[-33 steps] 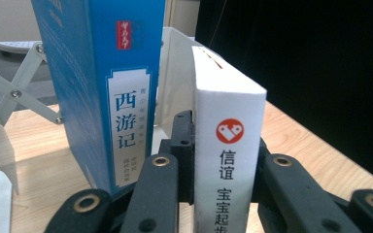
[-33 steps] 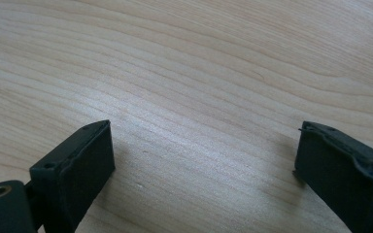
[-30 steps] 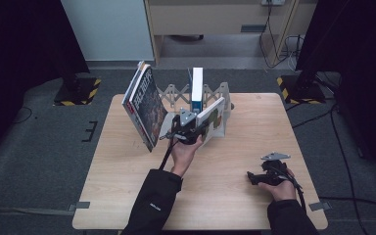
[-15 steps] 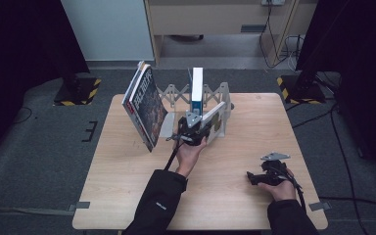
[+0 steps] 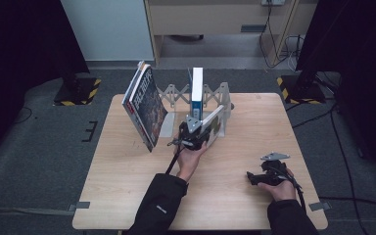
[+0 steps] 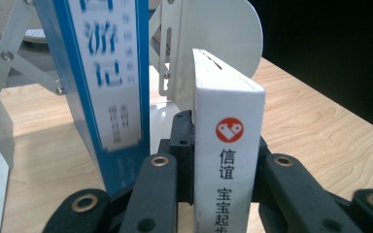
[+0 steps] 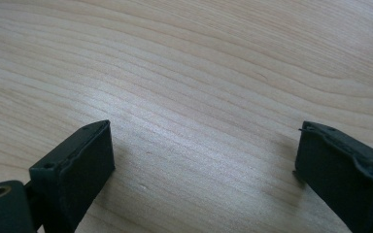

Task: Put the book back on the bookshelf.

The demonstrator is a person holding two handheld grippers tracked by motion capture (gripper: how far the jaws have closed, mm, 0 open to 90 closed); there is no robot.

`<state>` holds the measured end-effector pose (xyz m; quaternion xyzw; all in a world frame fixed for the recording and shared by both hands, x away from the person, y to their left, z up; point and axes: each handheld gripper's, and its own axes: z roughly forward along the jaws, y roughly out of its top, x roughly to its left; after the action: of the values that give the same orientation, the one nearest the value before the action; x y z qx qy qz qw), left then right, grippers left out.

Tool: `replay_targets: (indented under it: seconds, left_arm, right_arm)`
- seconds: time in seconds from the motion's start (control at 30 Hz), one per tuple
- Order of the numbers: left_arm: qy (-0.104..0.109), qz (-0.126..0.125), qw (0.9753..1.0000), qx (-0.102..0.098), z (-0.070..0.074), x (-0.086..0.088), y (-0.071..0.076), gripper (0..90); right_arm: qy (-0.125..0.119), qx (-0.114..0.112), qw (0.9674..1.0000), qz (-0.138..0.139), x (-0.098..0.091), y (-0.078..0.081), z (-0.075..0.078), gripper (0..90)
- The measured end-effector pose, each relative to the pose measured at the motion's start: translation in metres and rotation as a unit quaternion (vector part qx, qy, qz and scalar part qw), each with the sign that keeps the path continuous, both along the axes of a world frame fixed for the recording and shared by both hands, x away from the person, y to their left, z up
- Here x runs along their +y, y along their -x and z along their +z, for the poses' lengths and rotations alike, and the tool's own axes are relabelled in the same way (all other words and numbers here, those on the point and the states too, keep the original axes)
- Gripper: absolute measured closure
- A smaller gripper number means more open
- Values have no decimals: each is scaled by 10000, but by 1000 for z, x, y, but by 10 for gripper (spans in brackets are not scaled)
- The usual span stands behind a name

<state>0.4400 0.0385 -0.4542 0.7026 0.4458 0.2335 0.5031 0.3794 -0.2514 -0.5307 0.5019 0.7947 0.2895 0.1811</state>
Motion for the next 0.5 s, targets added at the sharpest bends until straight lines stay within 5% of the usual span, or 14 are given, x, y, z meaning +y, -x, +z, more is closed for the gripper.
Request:
replay_targets:
  seconds: [0.5]
  left_arm:
    - [-136, -40, 9998, 169, -30, 1, 20, 727]
  right_arm:
    - [-4, 22, 10000, 30, 1, 0, 0, 70]
